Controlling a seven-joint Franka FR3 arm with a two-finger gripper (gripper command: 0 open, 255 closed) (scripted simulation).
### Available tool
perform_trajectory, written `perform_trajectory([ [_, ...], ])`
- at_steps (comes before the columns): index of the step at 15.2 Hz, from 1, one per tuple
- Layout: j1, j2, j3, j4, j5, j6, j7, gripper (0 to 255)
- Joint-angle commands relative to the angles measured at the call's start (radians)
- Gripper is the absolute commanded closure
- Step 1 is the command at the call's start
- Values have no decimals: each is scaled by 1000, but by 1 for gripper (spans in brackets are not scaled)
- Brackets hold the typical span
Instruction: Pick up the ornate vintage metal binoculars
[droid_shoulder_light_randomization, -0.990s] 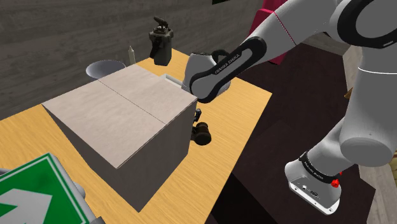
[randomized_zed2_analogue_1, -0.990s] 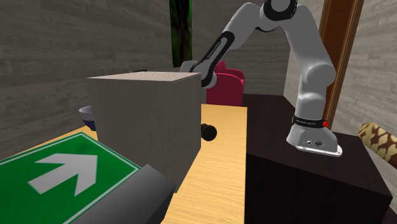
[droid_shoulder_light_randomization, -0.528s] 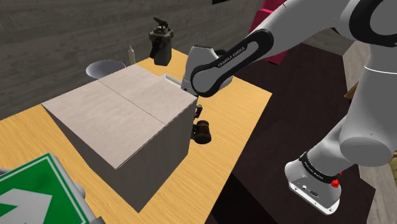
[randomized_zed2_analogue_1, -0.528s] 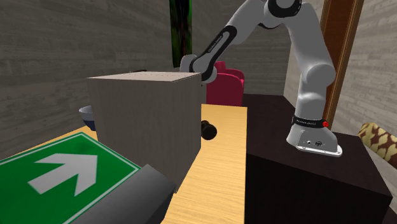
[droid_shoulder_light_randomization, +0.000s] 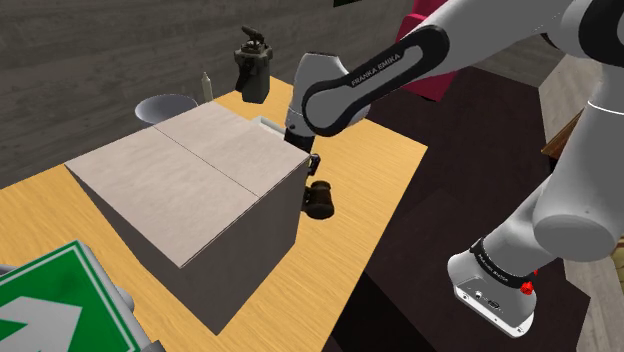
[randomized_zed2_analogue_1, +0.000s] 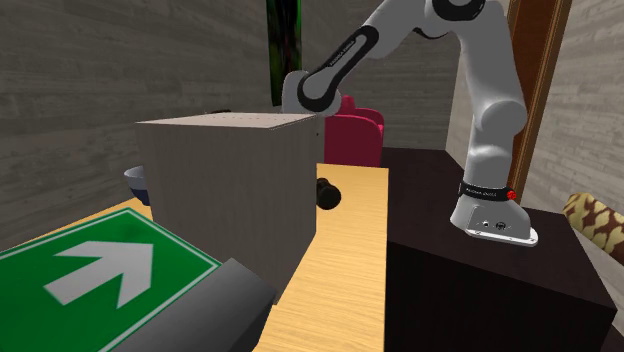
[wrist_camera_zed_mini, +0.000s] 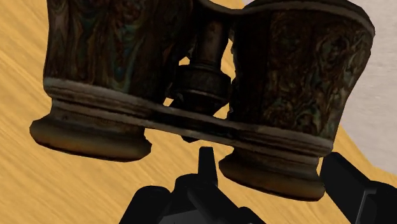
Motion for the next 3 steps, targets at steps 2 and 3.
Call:
perform_trajectory([
  [2, -4, -23, 3, 5, 5, -27, 1, 255],
  [3, -4, -23, 3, 6, 5, -27, 1, 255],
])
